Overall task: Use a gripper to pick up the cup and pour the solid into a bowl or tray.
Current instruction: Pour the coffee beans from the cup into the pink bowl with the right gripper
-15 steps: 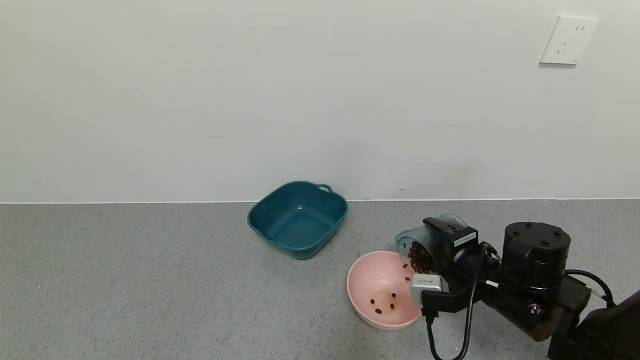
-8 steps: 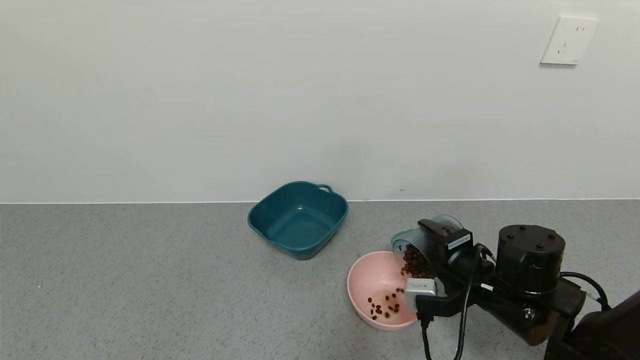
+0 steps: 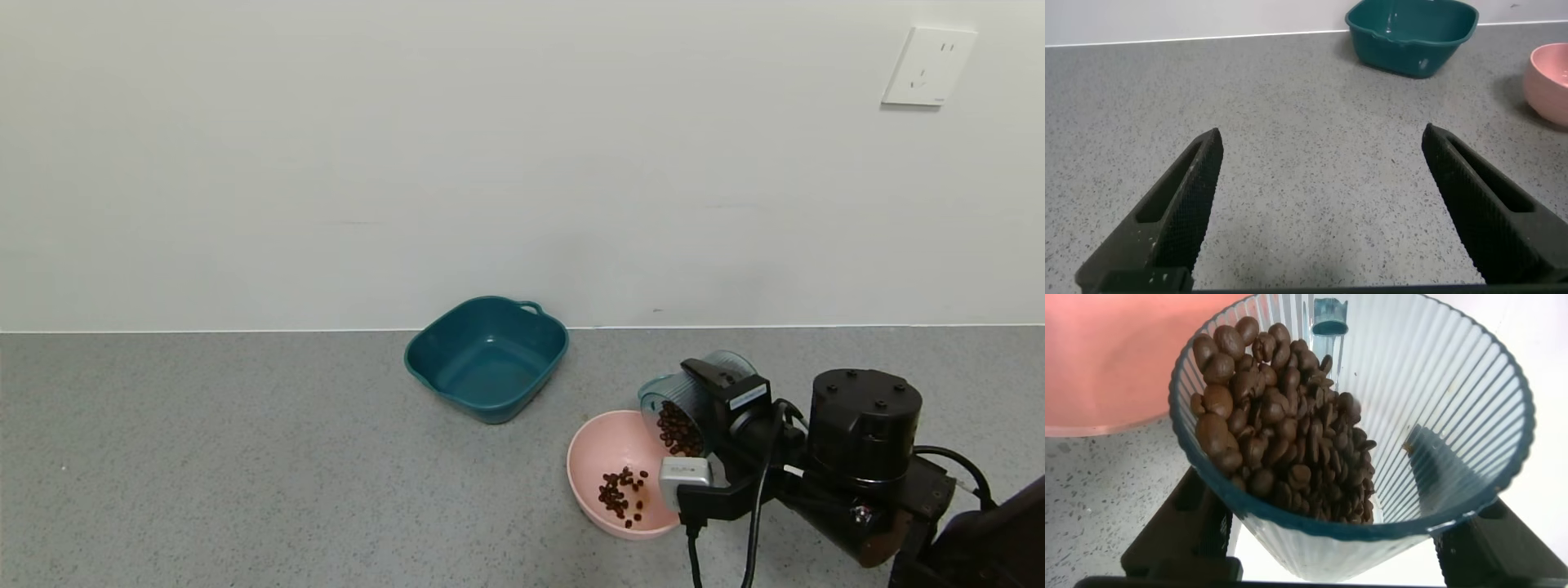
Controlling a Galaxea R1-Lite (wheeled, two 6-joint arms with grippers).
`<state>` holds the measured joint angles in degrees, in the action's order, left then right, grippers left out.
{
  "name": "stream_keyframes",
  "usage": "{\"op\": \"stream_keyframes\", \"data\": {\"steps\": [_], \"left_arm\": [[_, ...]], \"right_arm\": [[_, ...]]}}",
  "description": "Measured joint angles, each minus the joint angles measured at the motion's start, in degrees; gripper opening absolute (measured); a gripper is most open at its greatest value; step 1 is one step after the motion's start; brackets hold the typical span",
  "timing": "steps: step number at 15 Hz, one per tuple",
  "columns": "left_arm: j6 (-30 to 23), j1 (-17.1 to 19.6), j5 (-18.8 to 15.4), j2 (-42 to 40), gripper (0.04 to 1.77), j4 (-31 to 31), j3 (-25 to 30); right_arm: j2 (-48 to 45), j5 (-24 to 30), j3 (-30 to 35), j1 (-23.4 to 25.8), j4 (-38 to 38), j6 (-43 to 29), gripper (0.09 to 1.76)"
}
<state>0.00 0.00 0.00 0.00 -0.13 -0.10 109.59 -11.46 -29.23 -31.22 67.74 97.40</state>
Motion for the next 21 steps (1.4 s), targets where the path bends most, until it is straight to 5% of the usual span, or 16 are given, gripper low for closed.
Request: {"op": "stream_keyframes", "data": {"steps": [21], "left_arm": [[0.00, 0.00, 0.00, 0.00, 1.75, 0.02, 0.00]], "right_arm": [[-0.20, -2.32, 0.52, -0.33, 0.65, 4.00, 1.37]]}}
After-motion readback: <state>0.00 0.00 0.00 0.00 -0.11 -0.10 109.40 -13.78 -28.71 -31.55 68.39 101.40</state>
